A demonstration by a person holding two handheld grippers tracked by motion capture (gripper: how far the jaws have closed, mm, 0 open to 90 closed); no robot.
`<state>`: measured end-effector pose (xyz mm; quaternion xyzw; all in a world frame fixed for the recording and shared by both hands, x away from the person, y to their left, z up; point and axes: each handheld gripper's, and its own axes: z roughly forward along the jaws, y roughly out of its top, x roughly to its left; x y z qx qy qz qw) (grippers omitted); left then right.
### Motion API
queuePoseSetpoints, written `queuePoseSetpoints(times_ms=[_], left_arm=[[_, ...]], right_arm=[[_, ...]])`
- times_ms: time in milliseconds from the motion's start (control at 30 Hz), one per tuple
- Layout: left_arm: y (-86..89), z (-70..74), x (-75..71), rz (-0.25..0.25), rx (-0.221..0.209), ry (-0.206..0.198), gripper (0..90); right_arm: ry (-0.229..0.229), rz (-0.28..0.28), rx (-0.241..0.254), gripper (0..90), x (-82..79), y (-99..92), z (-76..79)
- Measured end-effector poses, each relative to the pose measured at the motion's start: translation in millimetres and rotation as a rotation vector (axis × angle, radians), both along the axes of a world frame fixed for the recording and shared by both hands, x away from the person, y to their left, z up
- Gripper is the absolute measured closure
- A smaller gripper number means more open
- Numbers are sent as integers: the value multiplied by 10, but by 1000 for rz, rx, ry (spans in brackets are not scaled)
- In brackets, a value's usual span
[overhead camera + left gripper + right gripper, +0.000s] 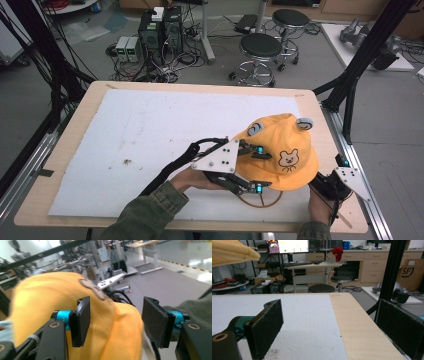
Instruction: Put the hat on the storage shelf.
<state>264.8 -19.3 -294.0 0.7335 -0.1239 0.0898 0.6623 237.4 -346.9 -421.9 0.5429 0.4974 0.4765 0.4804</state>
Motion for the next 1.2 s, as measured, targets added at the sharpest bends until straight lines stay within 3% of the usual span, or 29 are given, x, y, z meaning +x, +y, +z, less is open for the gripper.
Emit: queuePoseSetpoints(times_ms=[533, 833, 867, 967, 1200], left_arm=[[415, 84, 276, 181, -112, 24, 401], [689, 81, 462, 362, -163, 12, 401], [736, 80, 497, 411, -164, 9, 400], [769, 81, 519, 449, -171, 5, 397], [962, 103, 592, 578, -278, 18, 391]], right_arm=[[-1, -1, 0, 62, 2, -17, -1], [0, -3, 4, 62, 5, -25, -8], [3, -3, 4, 62, 3, -25, -7], [3, -2, 9, 62, 0, -22, -5], [2, -6, 2, 62, -1, -32, -5]])
